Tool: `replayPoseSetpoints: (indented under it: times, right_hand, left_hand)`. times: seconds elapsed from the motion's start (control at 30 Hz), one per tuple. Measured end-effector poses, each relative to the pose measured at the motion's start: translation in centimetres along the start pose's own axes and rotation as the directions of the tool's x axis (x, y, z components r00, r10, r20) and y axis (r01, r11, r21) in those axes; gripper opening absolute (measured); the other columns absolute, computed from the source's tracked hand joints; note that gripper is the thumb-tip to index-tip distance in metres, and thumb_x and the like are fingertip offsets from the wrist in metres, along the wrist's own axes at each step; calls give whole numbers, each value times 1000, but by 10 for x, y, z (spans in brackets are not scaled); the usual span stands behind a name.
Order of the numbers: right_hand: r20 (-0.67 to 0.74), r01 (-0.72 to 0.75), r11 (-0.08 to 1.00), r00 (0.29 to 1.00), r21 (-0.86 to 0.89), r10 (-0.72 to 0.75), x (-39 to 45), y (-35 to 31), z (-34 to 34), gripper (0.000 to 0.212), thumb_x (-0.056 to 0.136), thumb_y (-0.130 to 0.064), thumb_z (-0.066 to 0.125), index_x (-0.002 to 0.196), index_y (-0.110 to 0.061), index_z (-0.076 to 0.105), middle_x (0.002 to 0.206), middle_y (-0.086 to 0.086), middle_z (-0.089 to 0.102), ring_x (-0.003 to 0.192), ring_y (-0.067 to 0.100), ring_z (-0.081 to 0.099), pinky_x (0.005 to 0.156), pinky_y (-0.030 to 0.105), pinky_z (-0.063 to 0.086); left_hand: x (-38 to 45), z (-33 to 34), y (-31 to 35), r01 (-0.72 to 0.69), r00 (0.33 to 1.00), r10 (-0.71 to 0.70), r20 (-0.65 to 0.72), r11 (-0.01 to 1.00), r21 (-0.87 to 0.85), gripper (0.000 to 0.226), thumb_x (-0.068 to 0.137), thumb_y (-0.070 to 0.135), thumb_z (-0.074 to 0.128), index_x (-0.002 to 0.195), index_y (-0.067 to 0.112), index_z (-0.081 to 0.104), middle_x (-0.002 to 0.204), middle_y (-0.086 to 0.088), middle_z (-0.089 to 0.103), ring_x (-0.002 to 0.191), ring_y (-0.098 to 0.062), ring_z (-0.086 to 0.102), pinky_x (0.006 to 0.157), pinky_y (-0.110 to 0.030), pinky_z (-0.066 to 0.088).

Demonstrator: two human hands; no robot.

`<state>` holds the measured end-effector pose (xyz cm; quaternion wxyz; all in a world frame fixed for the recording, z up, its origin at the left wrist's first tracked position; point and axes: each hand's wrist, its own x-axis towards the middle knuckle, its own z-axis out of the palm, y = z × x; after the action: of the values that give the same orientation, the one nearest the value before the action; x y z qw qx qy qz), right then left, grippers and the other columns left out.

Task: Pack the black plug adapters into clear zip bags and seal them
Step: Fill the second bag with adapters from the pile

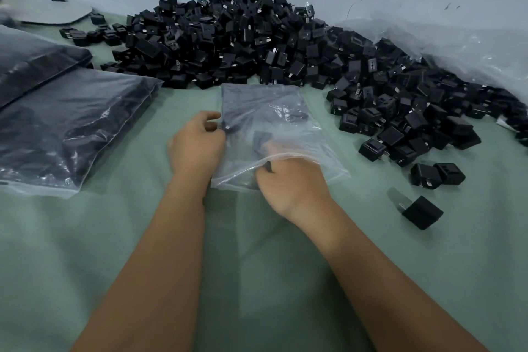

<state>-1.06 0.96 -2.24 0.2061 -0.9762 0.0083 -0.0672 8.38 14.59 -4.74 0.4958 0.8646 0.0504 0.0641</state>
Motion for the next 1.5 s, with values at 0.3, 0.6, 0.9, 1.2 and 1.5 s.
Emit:
replayPoseSetpoints:
  times: [0.3,0.6,0.9,1.2,1.5]
  right_hand:
    - [15,9,1000,1000,-9,-9,42,2,13,29,93,-33,44,115,-19,58,105,3,60,100,26,57,86,37,47]
    - [22,80,984,997,-162,-77,17,14,15,28,95,-33,35,102,-21,60,112,1,61,109,24,53,91,34,40]
    - [-770,305,951,596,-46,-228,-19,48,-29,13,78,-10,51,78,-6,63,74,2,58,71,21,50,56,28,36]
    - [-379,-407,895,869,-183,318,-5,125,-28,49,94,-25,45,143,-22,40,140,7,44,129,31,29,106,41,26]
    - [-621,-39,917,724,397,300,-3,92,-26,39,78,-13,66,114,-23,56,103,-12,46,103,10,50,88,25,44]
  left_hand:
    - [-1,2,2,-18,999,17,-47,1000,-9,26,90,33,56,114,36,64,113,13,69,108,-15,60,105,-41,41]
    - [-2,0,0,-76,997,76,-10,997,30,32,85,41,66,116,34,62,115,12,67,107,-16,61,104,-43,42]
    - [-13,-3,1,-82,996,80,-35,995,-56,26,82,21,68,105,34,66,89,6,64,65,-11,59,65,-27,51]
    - [-34,-4,27,-377,900,418,128,890,-257,15,86,11,71,82,26,72,76,5,70,65,-1,58,62,-10,46]
    - [-41,5,32,-381,691,329,644,923,-63,34,71,50,82,102,47,67,94,14,67,71,4,58,68,-10,44]
